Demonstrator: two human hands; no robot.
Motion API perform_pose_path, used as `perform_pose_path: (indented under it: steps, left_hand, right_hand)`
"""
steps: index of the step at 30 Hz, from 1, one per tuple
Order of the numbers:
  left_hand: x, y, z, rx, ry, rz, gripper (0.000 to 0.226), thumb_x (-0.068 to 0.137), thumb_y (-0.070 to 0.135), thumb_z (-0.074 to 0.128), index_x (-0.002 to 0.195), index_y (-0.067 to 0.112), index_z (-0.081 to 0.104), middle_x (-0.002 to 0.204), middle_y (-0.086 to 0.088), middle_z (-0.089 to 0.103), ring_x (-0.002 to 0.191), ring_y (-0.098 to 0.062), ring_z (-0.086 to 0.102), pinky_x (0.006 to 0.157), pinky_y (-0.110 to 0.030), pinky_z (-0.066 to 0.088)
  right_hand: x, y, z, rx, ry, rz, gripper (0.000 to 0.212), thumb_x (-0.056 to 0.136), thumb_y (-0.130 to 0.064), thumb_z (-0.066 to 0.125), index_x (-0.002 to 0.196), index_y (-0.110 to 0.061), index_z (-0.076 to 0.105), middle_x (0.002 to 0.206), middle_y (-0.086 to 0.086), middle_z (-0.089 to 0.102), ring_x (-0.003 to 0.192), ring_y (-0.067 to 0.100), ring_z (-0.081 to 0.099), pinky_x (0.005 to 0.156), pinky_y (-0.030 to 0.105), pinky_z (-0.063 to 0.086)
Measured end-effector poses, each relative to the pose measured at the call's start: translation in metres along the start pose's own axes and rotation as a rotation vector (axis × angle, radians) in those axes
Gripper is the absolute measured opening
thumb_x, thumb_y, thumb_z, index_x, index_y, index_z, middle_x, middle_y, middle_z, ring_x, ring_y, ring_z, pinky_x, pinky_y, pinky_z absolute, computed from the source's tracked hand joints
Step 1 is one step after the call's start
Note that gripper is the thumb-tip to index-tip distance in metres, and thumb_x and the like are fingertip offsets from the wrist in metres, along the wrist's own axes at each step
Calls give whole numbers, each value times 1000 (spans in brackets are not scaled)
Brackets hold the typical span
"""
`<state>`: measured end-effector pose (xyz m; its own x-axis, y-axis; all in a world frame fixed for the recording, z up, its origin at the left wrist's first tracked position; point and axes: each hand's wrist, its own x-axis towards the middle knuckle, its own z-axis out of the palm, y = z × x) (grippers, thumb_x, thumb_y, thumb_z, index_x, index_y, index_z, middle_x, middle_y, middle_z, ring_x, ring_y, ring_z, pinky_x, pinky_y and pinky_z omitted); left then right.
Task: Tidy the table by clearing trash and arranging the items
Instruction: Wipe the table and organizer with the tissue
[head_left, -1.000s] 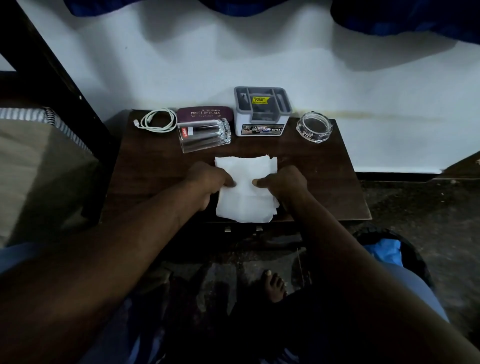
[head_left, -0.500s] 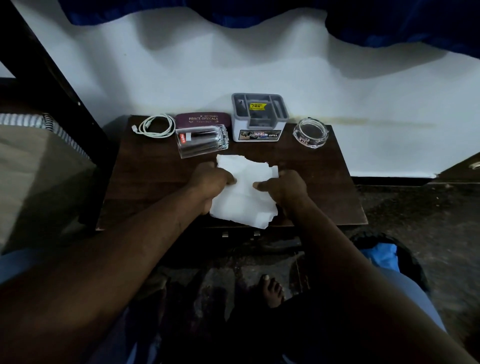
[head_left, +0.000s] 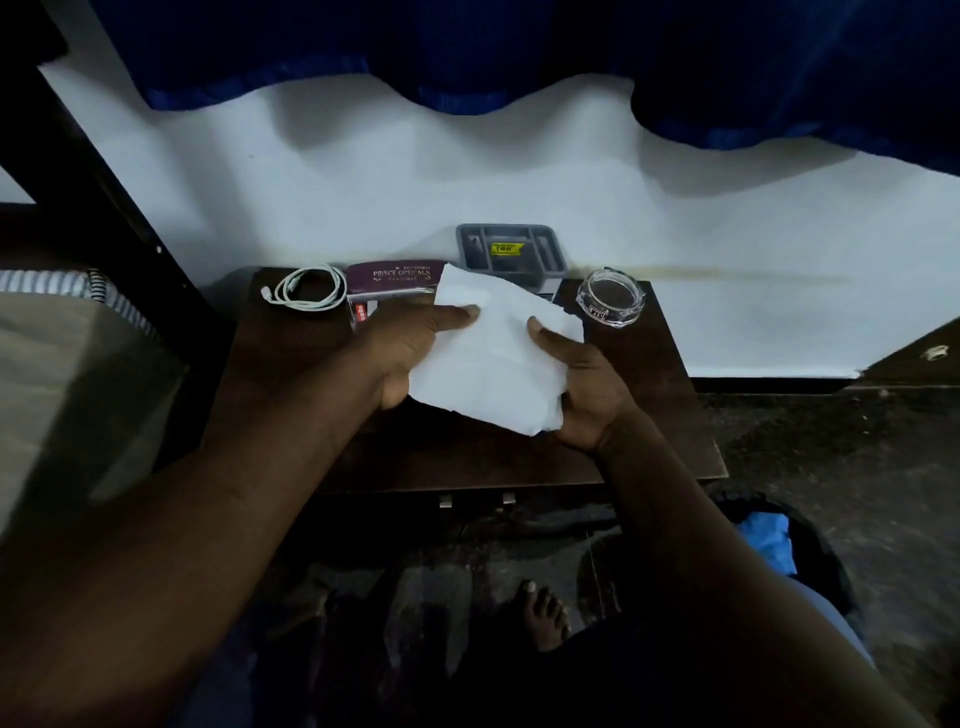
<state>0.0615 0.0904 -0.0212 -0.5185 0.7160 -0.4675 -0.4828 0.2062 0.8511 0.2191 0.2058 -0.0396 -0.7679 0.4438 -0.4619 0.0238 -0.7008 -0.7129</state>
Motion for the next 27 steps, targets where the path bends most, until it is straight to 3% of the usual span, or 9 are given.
perform_pose_path:
  steps: [1,4,7,10,13,15,20,24,27]
  left_hand:
    - [3,-3,-1,18,6,21,30,86,15,78,115,6,75,105,-13,78,93,-33,76,72,-45,64]
    - [7,-10,1,51,1,88,28,87,16,79,113,7,76,104,-13,79,95,-34,76,82,-54,61]
    - [10,-11,5,45,48,207,27,84,25,82,107,11,78,101,-9,80,92,-28,78,82,-52,62]
    - [14,-8,2,4,-1,302,38,76,31,88,110,15,78,108,-7,79,99,-27,76,85,-46,62]
    - [19,-18,-1,27,-75,310,43,76,17,88,117,11,75,114,-7,77,107,-25,74,89,-40,60]
    - [22,-31,-2,79,-28,291,36,77,10,86,112,12,76,108,-3,79,101,-19,75,86,-36,60]
    - [25,-47,5,75,46,364,35,82,18,84,115,11,77,110,-3,78,103,-19,75,92,-37,58]
    - [28,-34,7,106,43,523,38,80,32,85,114,16,78,113,-1,78,108,-19,73,95,-38,58]
    - [35,-47,-6,110,32,400,42,78,17,87,117,15,75,115,-1,77,108,-19,73,97,-42,58]
  right_hand:
    - [2,0,-1,-67,63,-39,46,94,-20,71,135,-1,63,128,23,69,107,38,72,82,49,62]
    - [6,-1,1,-318,217,-233,29,87,0,76,116,0,72,116,19,75,106,37,74,90,53,60]
    - [8,-7,7,-454,259,-455,23,86,-2,79,104,-14,75,100,0,80,99,21,77,85,39,63]
    - [11,-15,7,-492,221,-577,27,82,-13,84,106,-24,76,106,-3,80,100,16,77,81,31,63]
    - [18,-9,-1,-540,201,-571,29,79,-10,86,102,-25,77,106,-1,80,101,18,76,85,35,63]
    - [22,3,-7,-565,229,-507,32,79,-3,85,104,-20,76,101,0,80,98,19,77,88,41,62]
    - [28,22,-8,-541,285,-477,29,81,-5,84,106,-18,78,106,3,80,101,20,76,94,47,60]
    - [27,11,-3,-491,216,-599,30,80,-8,84,107,-22,78,108,0,80,103,19,76,89,35,62]
    - [27,18,-14,-521,269,-483,34,79,-4,85,110,-15,77,106,5,80,101,23,76,91,45,62]
